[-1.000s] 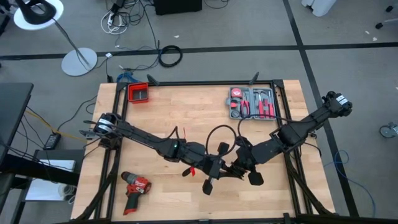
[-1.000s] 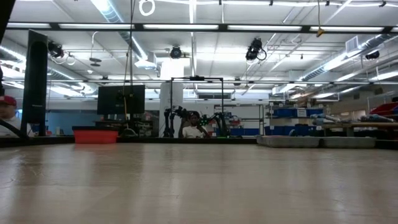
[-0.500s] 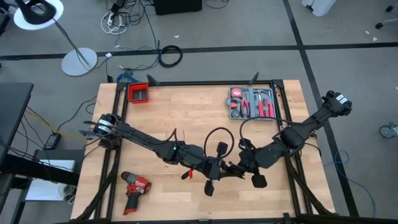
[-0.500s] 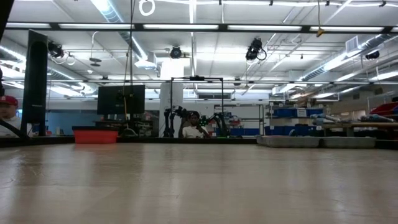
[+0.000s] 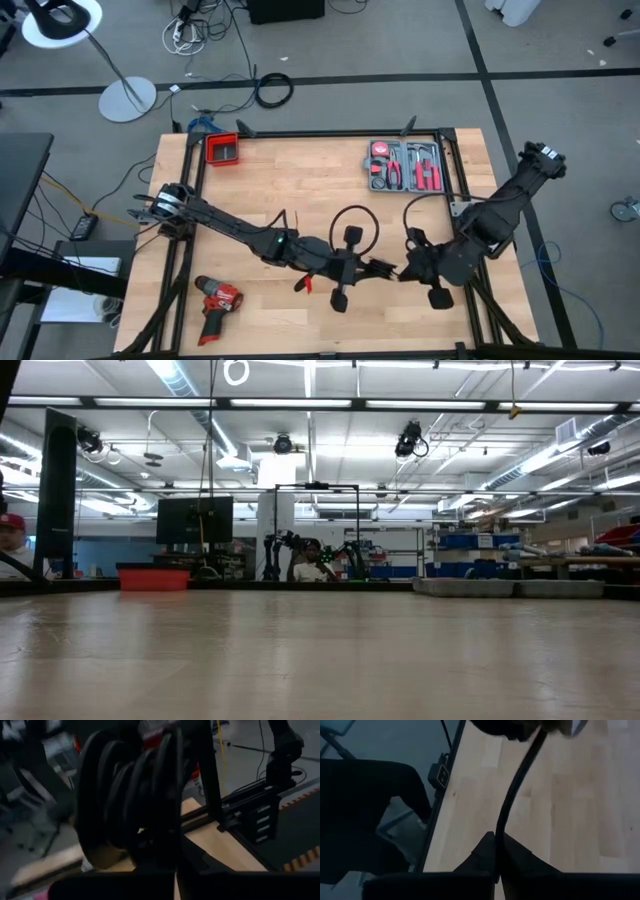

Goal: Coil cords
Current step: Coil the black wire onto the black spool

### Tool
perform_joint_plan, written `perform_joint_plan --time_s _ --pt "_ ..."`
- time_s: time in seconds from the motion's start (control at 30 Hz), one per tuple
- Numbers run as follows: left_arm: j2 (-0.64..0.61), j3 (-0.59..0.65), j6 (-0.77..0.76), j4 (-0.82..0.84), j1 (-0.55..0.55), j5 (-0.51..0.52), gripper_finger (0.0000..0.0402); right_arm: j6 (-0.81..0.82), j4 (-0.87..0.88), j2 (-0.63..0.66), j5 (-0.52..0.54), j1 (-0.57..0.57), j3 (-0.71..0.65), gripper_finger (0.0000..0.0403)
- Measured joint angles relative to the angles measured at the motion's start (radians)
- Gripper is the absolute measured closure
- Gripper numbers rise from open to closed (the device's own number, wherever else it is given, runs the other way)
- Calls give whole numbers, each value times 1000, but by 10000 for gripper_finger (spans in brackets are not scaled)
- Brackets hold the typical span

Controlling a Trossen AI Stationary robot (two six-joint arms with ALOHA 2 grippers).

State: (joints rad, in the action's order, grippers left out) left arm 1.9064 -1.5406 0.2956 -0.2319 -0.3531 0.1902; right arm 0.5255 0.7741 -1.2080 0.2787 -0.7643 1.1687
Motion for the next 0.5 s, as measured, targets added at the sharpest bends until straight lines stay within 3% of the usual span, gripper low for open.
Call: perform_joint_plan --time_s 0.23,0.5 --pt "0 -1 -166 89 13 -15 401 -11 -3 33 21 -24 0 395" --pt "-3 -2 -309 194 16 -32 401 -90 -37 36 6 36 0 394"
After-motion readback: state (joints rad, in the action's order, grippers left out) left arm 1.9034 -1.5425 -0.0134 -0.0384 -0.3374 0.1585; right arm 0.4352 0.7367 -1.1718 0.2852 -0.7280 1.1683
